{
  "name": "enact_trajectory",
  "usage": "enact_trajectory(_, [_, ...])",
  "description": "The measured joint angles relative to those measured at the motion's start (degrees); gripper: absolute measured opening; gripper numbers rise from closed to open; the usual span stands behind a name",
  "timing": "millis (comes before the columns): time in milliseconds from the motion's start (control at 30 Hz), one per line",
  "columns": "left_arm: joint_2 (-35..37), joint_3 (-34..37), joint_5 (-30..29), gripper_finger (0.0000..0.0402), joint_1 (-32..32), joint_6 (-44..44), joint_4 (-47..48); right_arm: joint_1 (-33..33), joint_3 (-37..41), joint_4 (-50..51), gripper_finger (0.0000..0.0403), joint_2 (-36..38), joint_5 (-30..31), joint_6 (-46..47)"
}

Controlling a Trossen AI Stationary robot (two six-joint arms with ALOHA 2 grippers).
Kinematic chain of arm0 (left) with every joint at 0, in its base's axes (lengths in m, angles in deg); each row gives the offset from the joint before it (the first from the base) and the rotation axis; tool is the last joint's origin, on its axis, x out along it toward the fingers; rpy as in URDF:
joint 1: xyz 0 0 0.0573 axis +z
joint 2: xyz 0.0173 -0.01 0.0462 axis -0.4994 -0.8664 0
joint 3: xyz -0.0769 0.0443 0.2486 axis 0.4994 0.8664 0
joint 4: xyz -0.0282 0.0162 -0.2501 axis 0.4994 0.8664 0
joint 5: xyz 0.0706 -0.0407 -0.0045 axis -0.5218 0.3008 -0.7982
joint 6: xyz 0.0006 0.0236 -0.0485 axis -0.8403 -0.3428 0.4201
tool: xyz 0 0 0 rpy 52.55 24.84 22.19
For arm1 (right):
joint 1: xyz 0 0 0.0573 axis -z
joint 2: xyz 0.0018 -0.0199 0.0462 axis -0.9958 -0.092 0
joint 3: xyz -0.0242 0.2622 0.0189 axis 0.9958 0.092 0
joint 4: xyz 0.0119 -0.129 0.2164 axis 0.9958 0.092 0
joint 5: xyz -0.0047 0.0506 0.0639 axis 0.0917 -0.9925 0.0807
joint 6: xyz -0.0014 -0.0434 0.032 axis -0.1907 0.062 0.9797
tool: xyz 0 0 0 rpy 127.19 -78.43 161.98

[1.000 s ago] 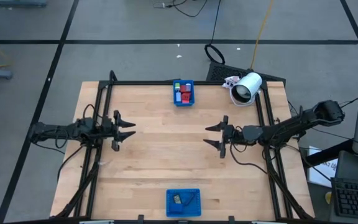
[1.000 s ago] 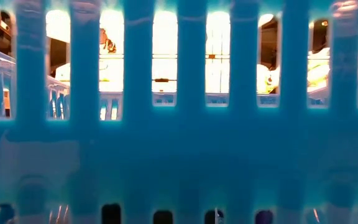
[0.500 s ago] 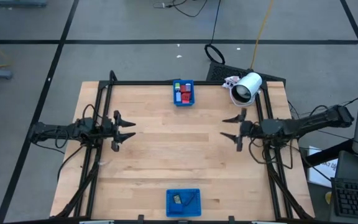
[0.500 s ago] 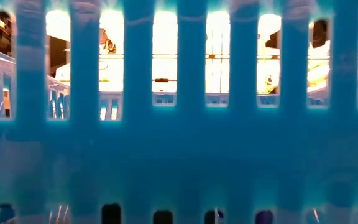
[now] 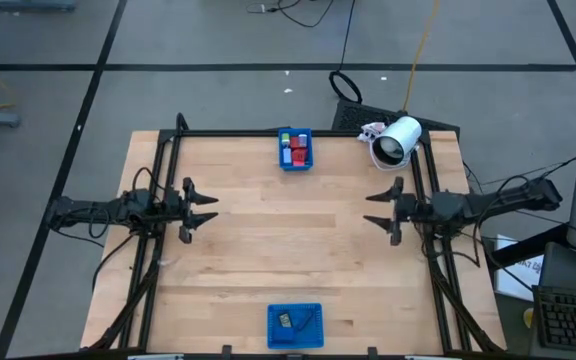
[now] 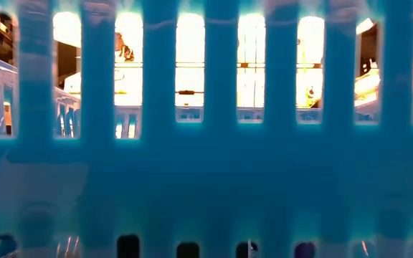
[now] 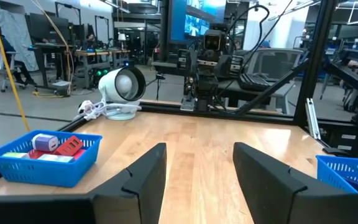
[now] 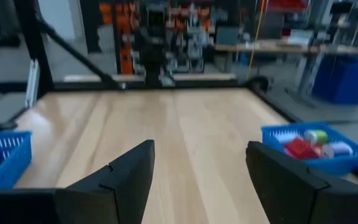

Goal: Pick & Place Office items
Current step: Return to Home Position

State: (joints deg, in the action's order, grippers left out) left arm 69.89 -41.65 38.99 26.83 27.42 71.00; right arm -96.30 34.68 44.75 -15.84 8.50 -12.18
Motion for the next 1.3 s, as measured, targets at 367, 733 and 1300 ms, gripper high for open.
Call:
enact_trajectory(367, [0.0, 0.0, 0.0, 0.0163, 0.0, 0.0, 0.0, 2.7, 10.1, -10.1, 0.0242, 15.1, -5.0, -0.3])
enact_trajectory(733, [0.0, 0.0, 0.1, 0.0168, 0.0, 0.0, -0.1, 7.8, 13.7, -11.1, 0.0242, 19.6, -10.3, 4.0])
enact_trajectory(1300, [0.0, 0.0, 0.1, 0.0213, 0.0, 0.0, -0.1, 8.4, 13.9, 0.3, 0.0242, 19.6, -10.4, 2.6])
